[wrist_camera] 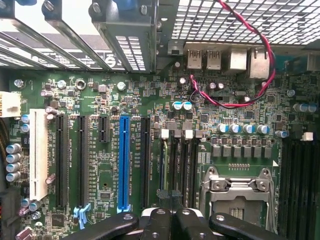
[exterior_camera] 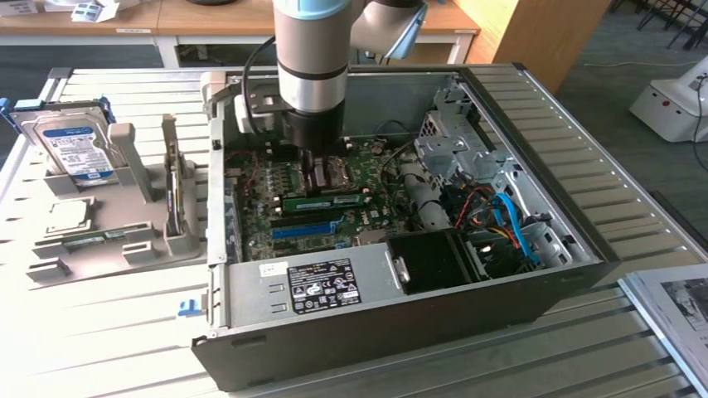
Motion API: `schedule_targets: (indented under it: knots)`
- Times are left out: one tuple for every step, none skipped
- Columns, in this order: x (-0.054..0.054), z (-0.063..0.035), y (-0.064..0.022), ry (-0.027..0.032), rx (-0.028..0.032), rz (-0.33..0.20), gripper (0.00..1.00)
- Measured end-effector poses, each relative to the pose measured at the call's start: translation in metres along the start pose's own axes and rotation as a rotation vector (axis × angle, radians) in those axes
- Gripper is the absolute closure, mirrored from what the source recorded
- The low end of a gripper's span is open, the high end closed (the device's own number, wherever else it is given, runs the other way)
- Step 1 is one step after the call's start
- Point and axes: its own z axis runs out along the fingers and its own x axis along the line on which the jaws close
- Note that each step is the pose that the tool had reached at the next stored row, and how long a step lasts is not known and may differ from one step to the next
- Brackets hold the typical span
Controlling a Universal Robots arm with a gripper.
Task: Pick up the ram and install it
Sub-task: 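Press down the ram until it locks into place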
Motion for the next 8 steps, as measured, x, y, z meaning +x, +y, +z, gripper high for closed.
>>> schedule_targets:
  knots:
    - [0.0,0.0002,0.0,0.0002,-0.0001,0.0,0.9]
    - [0.0,0.0003,0.0001,0.0002,-0.0001,0.0,0.9]
    - [0.0,0.0004,0.0001,0.0002,-0.0001,0.0,0.9]
    - [0.0,0.0005,0.0001,0.0002,-0.0001,0.0,0.9]
    - [0.0,0.0005,0.0,0.0002,0.0,0.0,0.9]
    - [0.0,0.0006,0.0,0.0001,0.0,0.0,0.9]
    - [0.0,0.0005,0.0,0.0001,0.0,0.0,0.9]
    - [0.0,0.0006,0.0001,0.0001,0.0,0.0,0.9]
